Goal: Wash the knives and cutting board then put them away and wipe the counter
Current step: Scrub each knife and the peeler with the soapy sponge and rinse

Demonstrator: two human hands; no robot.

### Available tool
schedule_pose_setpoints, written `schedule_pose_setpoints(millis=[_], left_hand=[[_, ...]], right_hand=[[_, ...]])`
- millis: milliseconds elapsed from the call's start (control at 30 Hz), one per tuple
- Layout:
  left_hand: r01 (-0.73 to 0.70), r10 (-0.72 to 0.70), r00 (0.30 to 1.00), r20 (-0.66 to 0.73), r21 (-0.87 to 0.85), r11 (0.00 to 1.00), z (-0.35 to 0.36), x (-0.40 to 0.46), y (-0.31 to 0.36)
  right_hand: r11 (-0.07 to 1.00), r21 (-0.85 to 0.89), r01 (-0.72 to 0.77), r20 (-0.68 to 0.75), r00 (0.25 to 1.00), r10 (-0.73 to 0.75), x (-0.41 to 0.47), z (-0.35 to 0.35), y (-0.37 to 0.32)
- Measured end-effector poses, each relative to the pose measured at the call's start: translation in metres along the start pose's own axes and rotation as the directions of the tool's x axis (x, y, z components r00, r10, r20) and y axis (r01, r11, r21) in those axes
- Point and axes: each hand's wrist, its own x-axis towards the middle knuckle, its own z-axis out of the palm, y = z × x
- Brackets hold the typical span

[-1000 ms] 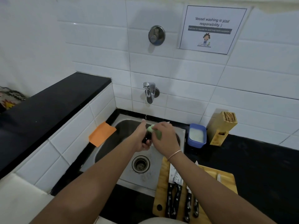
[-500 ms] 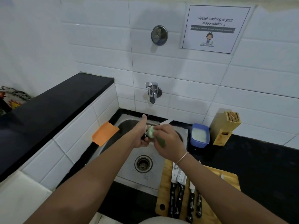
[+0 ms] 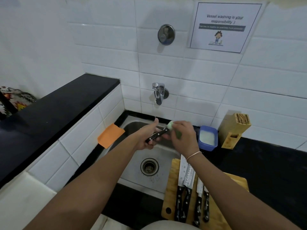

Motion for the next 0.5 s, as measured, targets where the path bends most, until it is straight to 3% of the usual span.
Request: schedule_pose_setpoints(millis=[67, 133, 300, 367, 433, 500], left_hand=[[-0.008, 0.008, 1.0, 0.009, 0.057, 0.998, 0.0, 0.0, 0.0], [-0.003, 0.003, 1.0, 0.007, 0.076, 0.997, 0.0, 0.001, 0.0], [0.006, -0.007, 1.0, 0.01, 0.051, 0.999, 0.0, 0.004, 0.001], [0.014, -0.016, 0.999, 0.031, 0.061, 0.998, -0.004, 0.001, 0.001], [0.025, -0.029, 0.998, 0.047, 0.099, 0.995, -0.007, 0.0, 0.001], [0.039, -0.047, 0.998, 0.052, 0.14, 0.989, -0.007, 0.0, 0.0]], right_hand=[[0.99, -0.046, -0.131, -0.013, 0.991, 0.13, 0.004, -0.002, 0.011], [0.984, -0.055, -0.168, -0.012, 0.986, 0.167, 0.004, -0.002, 0.013], [0.996, 0.044, 0.082, 0.04, 0.996, -0.084, -0.008, 0.003, -0.007], [0.992, 0.049, 0.115, 0.052, 0.992, -0.117, -0.009, 0.0, 0.0], [0.999, -0.02, 0.033, 0.055, 0.998, -0.032, -0.006, -0.006, 0.014], [0.986, -0.086, -0.143, 0.038, 0.988, 0.147, -0.002, -0.012, 0.029]])
